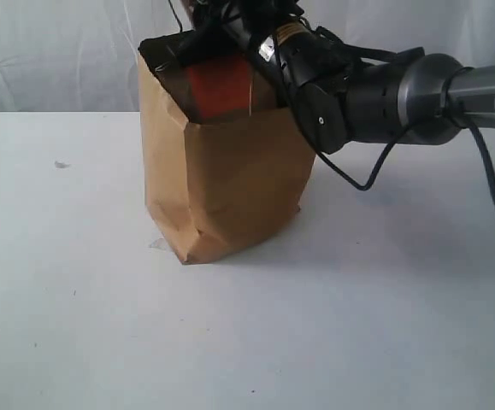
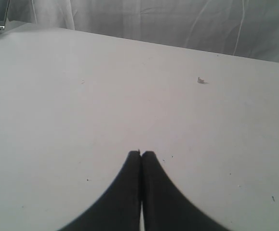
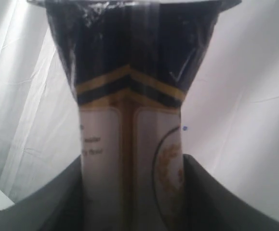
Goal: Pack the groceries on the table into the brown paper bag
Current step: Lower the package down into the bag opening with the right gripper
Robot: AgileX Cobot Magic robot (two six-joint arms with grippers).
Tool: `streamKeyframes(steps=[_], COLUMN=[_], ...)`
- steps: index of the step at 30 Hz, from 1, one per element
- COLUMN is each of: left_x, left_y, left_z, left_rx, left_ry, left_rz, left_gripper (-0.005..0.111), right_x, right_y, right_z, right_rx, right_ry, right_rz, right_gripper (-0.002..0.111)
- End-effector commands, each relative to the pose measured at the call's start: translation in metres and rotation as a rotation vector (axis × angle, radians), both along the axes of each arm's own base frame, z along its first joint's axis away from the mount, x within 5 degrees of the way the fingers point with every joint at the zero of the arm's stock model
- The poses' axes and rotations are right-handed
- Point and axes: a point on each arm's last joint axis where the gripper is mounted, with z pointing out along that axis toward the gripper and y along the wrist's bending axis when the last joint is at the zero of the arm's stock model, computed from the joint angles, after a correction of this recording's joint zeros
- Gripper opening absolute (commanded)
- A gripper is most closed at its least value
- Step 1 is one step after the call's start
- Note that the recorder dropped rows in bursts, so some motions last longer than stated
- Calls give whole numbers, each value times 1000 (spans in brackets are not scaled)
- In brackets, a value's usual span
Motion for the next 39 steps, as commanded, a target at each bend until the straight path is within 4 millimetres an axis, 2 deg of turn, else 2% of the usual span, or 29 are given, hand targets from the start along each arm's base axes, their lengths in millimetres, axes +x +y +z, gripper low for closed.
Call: streamKeyframes(steps=[1, 9, 15, 21, 25, 31, 39], left_x=[0, 0, 0, 0, 0, 0, 0], left_y=[0, 0, 0, 0, 0, 0, 0], left_z=[-1, -1, -1, -1, -1, -1, -1], left_rx=[3, 3, 3, 3, 3, 3, 3], left_ry=[-4, -4, -4, -4, -4, -4, -4], left_rz=[-2, 1, 1, 1, 1, 1, 1], left_gripper=[0, 0, 0, 0, 0, 0, 0], right_x=[-5, -13, -20, -23, -26, -29, -28], right_y=[-3, 4, 12, 8, 6, 6, 8], right_z=[15, 21, 23, 21, 27, 29, 19], right_rx=[108, 198, 169, 60, 44, 36, 6], right_ry=[4, 44, 56, 216, 230, 268, 332], right_rz=[33, 105, 132, 92, 89, 91, 84], right_gripper=[49, 49, 49, 49, 49, 62, 62])
